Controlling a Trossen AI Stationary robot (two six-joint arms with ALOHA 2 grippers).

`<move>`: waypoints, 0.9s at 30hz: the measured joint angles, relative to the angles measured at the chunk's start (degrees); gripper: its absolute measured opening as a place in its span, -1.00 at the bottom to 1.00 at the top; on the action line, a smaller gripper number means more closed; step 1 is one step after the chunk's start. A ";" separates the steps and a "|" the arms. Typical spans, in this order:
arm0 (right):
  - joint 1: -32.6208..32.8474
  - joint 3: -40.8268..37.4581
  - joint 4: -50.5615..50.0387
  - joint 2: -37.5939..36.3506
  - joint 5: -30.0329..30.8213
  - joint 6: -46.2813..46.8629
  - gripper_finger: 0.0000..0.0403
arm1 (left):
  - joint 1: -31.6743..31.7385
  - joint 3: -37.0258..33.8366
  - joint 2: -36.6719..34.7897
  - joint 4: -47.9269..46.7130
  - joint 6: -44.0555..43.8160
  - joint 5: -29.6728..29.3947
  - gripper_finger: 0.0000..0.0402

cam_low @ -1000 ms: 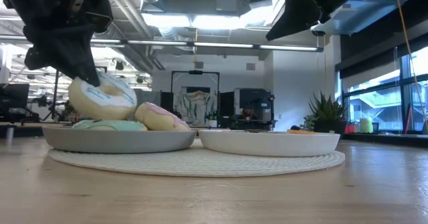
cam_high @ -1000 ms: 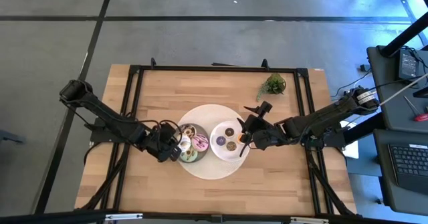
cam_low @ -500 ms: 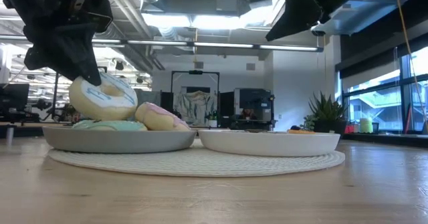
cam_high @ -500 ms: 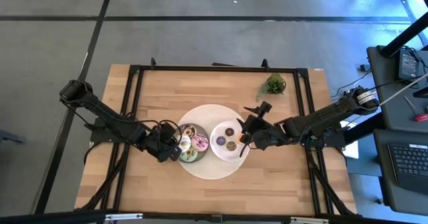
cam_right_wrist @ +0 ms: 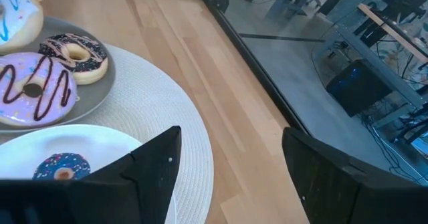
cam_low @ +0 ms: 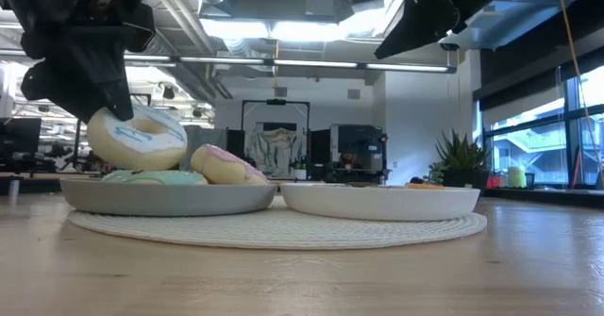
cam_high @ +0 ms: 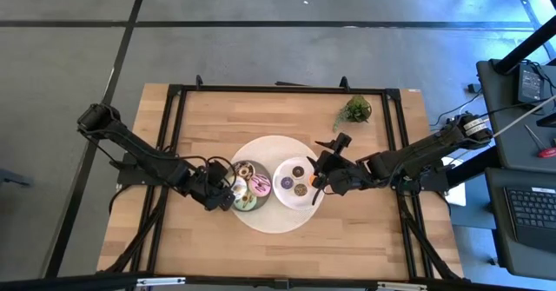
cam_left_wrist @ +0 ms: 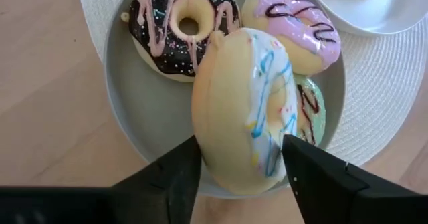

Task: Pick & Place donuts
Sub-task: Put the large white donut on the gray plate, then return to Home Position

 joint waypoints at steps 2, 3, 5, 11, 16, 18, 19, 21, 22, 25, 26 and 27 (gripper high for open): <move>0.00 0.00 0.00 0.00 -0.02 -0.02 0.30 | 0.00 -0.01 0.00 -0.12 -0.07 -0.05 0.02; -0.01 0.00 0.00 0.00 -0.01 -0.02 0.30 | 0.09 -0.01 0.00 -0.29 -0.15 -0.15 0.02; -0.01 0.00 0.00 0.00 -0.02 0.00 0.30 | 0.44 -0.01 0.00 -0.98 -0.37 -0.33 0.02; 0.00 0.00 0.00 0.00 -0.13 0.00 0.30 | 2.32 0.01 0.00 -5.46 -0.39 2.14 0.00; 0.00 0.00 0.02 0.00 -0.11 -0.09 0.30 | 4.32 -0.01 0.00 -7.83 0.78 5.67 0.01; 0.00 0.00 0.00 0.00 -0.10 -0.11 0.30 | 4.77 -0.01 0.00 -7.30 2.17 5.64 0.01; 0.00 0.00 0.00 0.00 -0.09 -0.11 0.30 | 5.07 -0.01 0.00 -7.17 2.75 5.68 0.00; 0.00 0.00 0.00 0.00 -0.09 -0.13 0.30 | 5.64 -0.01 0.00 -7.15 3.66 5.65 -0.01; -0.01 0.00 0.00 0.00 -0.07 -0.15 0.30 | 5.87 0.00 0.00 -7.15 4.02 5.66 -0.01; 0.00 0.00 -0.73 0.00 -0.01 -0.15 0.30 | 6.36 0.00 -0.22 -7.19 5.60 5.75 -0.01; 0.00 0.00 -1.64 0.00 -0.01 -0.12 0.30 | 6.38 0.00 -0.60 -7.21 6.30 5.45 0.00; -0.01 0.00 -3.00 0.00 -0.01 -0.02 0.30 | 6.24 -0.01 -1.08 -7.19 6.96 4.32 0.00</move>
